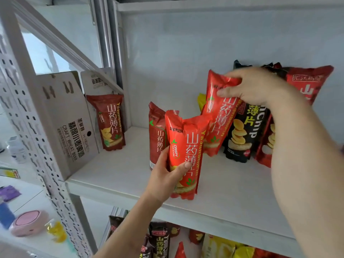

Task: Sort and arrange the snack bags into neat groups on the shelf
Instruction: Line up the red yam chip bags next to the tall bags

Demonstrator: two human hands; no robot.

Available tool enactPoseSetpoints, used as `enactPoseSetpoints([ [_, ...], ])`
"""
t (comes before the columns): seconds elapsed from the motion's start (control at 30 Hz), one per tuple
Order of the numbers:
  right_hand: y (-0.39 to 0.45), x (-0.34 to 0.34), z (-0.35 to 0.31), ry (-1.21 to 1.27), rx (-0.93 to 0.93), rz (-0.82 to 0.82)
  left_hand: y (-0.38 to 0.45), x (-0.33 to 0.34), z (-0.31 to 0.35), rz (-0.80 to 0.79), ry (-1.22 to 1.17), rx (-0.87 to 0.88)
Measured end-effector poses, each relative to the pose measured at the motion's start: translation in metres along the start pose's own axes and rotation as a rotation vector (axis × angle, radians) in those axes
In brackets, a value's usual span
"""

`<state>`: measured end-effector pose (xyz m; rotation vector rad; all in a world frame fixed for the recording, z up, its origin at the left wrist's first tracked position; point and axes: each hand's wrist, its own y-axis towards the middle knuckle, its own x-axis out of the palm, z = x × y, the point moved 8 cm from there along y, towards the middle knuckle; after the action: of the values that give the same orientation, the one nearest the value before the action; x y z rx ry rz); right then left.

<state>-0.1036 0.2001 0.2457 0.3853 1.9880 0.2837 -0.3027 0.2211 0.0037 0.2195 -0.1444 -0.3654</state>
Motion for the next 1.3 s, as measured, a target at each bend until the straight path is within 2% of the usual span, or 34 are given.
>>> enactPoseSetpoints([
  [0.13,0.007,0.057,0.022,-0.087,0.007,-0.170,0.003,-0.002,-0.003,0.025,-0.029,-0.007],
  [0.23,0.012,0.084,0.029,-0.095,-0.007,-0.231,0.007,-0.007,-0.002,0.027,-0.030,-0.011],
  [0.4,0.016,0.092,0.025,-0.136,-0.060,-0.168,0.012,-0.024,-0.002,0.075,-0.014,0.019],
  [0.5,0.013,0.092,0.023,-0.171,-0.122,-0.069,0.016,-0.031,-0.004,0.096,-0.016,0.017],
  [0.57,0.007,0.086,0.027,-0.062,-0.135,0.095,0.017,-0.033,-0.004,0.089,-0.026,0.011],
  [0.63,-0.004,0.085,0.043,0.212,-0.090,0.243,0.019,-0.035,-0.006,0.087,-0.024,0.010],
  [0.7,-0.017,0.099,0.063,0.494,0.002,0.284,0.021,-0.037,-0.008,0.087,-0.033,0.010],
  [0.77,-0.032,0.123,0.078,0.704,0.099,0.223,0.023,-0.037,-0.010,0.077,-0.054,0.004],
  [0.83,-0.046,0.155,0.088,0.825,0.160,0.079,0.024,-0.038,-0.012,0.061,-0.063,0.001],
  [0.9,-0.060,0.185,0.092,0.811,0.185,-0.095,0.025,-0.038,-0.013,0.050,-0.065,-0.004],
  [0.97,-0.067,0.206,0.094,0.826,0.203,-0.185,0.026,-0.038,-0.016,0.040,-0.067,-0.006],
  [1.1,-0.064,0.225,0.090,0.949,0.244,-0.176,0.028,-0.036,-0.016,0.009,-0.073,0.006],
  [1.3,-0.048,0.245,0.077,0.940,0.224,-0.172,0.039,-0.043,-0.019,0.004,-0.089,0.019],
])
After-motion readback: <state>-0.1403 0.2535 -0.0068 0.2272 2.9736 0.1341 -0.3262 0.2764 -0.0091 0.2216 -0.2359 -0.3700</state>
